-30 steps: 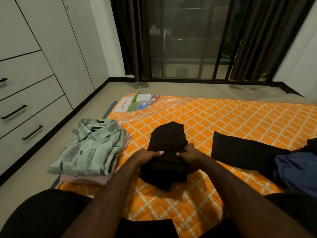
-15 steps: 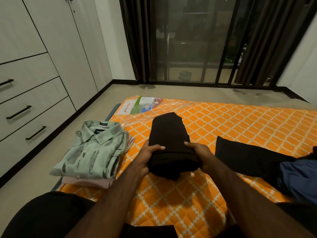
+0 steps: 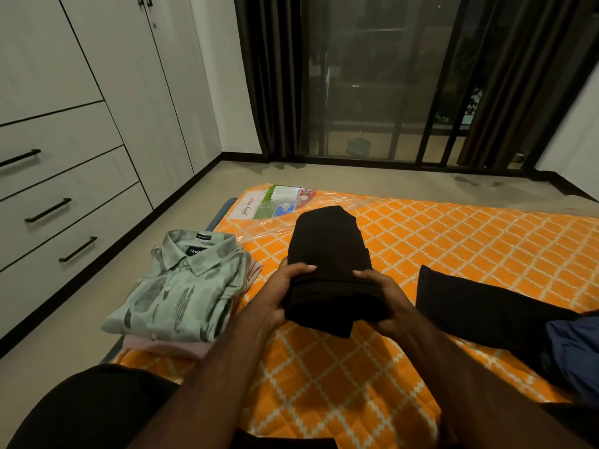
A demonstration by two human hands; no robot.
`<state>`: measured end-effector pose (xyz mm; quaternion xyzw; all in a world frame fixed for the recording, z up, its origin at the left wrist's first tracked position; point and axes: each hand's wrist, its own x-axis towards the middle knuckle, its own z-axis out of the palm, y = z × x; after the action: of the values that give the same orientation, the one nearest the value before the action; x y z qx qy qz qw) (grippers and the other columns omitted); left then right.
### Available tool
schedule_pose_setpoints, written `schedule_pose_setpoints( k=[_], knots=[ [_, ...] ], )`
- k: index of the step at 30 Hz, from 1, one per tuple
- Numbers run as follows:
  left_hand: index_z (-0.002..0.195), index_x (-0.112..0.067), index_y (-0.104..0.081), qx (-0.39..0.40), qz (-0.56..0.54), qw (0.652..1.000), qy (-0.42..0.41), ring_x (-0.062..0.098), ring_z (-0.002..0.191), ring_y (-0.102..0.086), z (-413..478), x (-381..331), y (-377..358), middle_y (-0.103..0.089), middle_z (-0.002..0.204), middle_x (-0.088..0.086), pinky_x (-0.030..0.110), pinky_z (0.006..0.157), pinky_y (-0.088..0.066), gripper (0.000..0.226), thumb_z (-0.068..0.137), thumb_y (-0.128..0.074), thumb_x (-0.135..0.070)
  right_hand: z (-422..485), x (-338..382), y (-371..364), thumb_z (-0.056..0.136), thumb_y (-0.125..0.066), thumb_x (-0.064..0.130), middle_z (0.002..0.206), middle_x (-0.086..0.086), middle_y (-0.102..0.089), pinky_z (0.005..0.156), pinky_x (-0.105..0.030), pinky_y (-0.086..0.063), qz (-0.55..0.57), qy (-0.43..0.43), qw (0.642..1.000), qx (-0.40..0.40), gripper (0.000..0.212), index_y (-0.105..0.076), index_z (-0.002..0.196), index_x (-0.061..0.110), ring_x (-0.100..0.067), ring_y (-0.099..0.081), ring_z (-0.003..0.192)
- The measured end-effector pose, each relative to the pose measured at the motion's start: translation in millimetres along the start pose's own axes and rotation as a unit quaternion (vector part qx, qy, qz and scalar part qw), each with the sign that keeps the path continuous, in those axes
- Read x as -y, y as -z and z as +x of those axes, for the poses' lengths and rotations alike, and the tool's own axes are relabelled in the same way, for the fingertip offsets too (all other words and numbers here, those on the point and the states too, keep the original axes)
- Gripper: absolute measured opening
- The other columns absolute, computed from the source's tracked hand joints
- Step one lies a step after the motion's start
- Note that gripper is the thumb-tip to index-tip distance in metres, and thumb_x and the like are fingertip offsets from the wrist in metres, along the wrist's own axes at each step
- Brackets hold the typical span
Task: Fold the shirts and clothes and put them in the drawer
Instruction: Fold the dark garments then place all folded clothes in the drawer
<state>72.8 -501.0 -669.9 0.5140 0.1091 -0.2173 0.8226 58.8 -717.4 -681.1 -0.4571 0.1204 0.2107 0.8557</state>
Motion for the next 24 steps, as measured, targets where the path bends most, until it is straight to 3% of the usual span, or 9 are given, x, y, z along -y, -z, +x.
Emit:
schedule_pose_setpoints(
  k=[2,4,10,16,22,24],
  knots=[
    [0.117,-0.008,-0.070,-0.036,0.083,0.995,0.038,0.035,0.094,-0.073,-4.3,-10.0,-8.8,-0.075,0.107,0.017,0.041,0.077,-0.060,0.042,0.081,-0.080,-0.025,8.1,-1.0,1.2,0.091,-0.067,0.012,0.126,-0.019,-0.067,0.067,-0.041,-0.059,-0.017,0.049,0.998,-0.032,0.043,-0.061,0.133,0.015,-0.036,-0.071,0.093],
    [0.111,-0.007,-0.072,-0.069,0.171,0.982,0.044,0.031,0.089,-0.074,-1.5,-12.9,-13.2,-0.077,0.101,0.013,0.037,0.073,-0.060,0.032,0.087,-0.076,-0.028,15.0,-1.8,0.4,0.090,-0.066,0.008,0.127,-0.020,-0.068,0.071,-0.043,-0.059,-0.033,0.069,0.996,-0.043,0.045,-0.062,0.133,0.018,-0.040,-0.069,0.102],
    [0.126,-0.017,-0.045,-0.169,0.323,0.930,-0.038,0.024,0.104,-0.063,25.8,-44.5,-8.5,-0.060,0.118,0.005,0.042,0.091,-0.056,0.060,0.082,-0.077,-0.045,52.1,12.0,-21.5,0.091,-0.064,0.004,0.126,-0.020,-0.069,0.071,-0.044,-0.059,-0.035,0.111,0.993,-0.035,0.048,-0.062,0.135,0.021,-0.043,-0.069,0.103],
    [0.136,-0.016,-0.041,-0.219,0.405,0.885,-0.076,0.030,0.113,-0.059,79.6,-128.3,12.9,-0.057,0.127,0.008,0.048,0.097,-0.053,0.069,0.084,-0.077,-0.043,126.6,43.0,-73.6,0.093,-0.061,0.000,0.126,-0.016,-0.070,0.069,-0.043,-0.060,0.006,0.136,0.991,0.004,0.051,-0.060,0.138,0.024,-0.041,-0.071,0.106],
    [0.140,-0.011,-0.041,-0.259,0.393,0.879,-0.075,0.036,0.114,-0.060,123.3,-216.9,70.6,-0.055,0.132,0.012,0.049,0.094,-0.055,0.088,0.071,-0.089,-0.037,224.7,58.0,-152.9,0.096,-0.057,-0.004,0.128,-0.015,-0.068,0.091,-0.050,-0.059,0.013,0.147,0.989,0.024,0.047,-0.054,0.138,0.018,-0.039,-0.068,0.114],
    [0.148,-0.014,-0.033,-0.270,0.411,0.868,-0.066,0.037,0.118,-0.057,133.0,-228.3,97.7,-0.050,0.136,0.015,0.050,0.091,-0.055,0.087,0.081,-0.085,-0.033,257.4,49.0,-171.6,0.099,-0.057,0.002,0.128,-0.016,-0.068,0.097,-0.052,-0.056,-0.002,0.121,0.992,0.017,0.038,-0.056,0.136,0.013,-0.038,-0.068,0.114]
  ],
)
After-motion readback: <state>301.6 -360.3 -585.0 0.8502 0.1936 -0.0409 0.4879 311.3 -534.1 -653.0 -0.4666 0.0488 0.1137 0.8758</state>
